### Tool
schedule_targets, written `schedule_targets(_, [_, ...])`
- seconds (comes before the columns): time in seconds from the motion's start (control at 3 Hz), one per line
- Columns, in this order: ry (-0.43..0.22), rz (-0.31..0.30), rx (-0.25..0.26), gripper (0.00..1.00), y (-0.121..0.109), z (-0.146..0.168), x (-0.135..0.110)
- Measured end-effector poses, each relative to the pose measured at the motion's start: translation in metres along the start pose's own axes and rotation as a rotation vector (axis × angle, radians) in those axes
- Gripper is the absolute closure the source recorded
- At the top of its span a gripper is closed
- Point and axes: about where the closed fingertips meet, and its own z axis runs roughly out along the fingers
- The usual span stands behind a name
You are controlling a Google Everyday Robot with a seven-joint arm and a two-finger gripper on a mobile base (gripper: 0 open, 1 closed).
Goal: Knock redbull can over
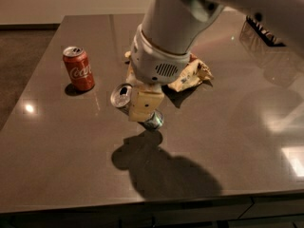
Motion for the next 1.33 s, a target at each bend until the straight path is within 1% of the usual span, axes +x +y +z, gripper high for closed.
schedule_targets(0.33, [0.108,-0.024,0.017,1.0,-0.009,0.008,0.005])
schedule_targets(0.67, [0.19,-0.048,0.053,1.0,-0.017,0.015,0.007])
schedule_targets(1.0, [0.222,-0.09,0.106,1.0,-0.022,0.02,0.007])
schedule_targets(1.33, [0.222,-0.19,0.162,1.0,-0.025,0.026,0.004])
